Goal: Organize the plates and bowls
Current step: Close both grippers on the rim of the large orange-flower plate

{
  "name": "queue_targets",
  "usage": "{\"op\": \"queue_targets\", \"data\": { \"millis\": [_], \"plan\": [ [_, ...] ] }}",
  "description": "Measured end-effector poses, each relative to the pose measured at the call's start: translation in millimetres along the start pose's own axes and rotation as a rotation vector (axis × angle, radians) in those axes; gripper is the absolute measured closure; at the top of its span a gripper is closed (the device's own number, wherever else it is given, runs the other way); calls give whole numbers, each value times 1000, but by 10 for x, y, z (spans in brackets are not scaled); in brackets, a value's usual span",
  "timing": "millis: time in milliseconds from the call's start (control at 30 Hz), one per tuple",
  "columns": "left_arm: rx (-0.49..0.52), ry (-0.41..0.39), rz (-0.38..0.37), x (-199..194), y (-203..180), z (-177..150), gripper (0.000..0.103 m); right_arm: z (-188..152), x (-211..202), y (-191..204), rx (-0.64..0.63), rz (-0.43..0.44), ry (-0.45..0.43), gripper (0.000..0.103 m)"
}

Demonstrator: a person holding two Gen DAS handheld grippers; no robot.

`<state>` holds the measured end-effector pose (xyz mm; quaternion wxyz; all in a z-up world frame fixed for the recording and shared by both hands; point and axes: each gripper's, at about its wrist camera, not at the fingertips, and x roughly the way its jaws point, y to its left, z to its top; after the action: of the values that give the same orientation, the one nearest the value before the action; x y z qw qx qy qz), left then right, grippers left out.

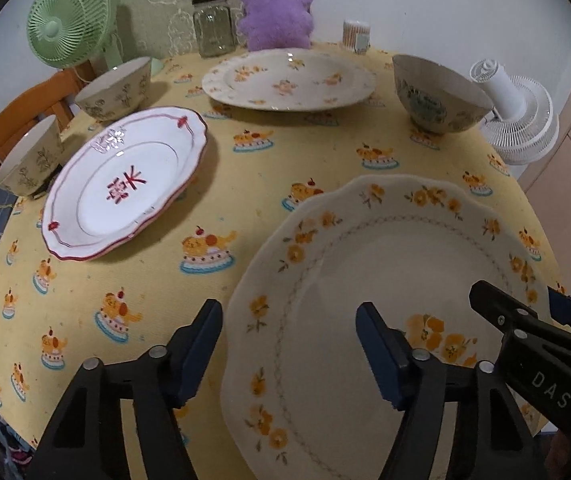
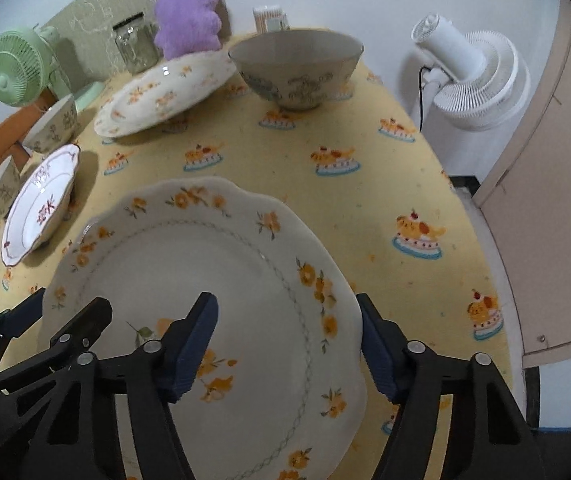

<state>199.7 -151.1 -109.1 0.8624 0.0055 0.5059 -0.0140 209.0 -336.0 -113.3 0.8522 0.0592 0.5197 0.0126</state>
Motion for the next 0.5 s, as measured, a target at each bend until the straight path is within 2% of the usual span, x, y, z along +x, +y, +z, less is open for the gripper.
{"op": "queue_targets", "data": {
  "millis": [167, 500],
  "plan": [
    [14, 22, 4, 58, -29, 25, 43, -16, 80, -25, 21, -11, 33, 41],
    [13, 41, 12, 109, -11, 101, 43, 47, 88, 36, 23, -54, 67, 41]
  ]
}}
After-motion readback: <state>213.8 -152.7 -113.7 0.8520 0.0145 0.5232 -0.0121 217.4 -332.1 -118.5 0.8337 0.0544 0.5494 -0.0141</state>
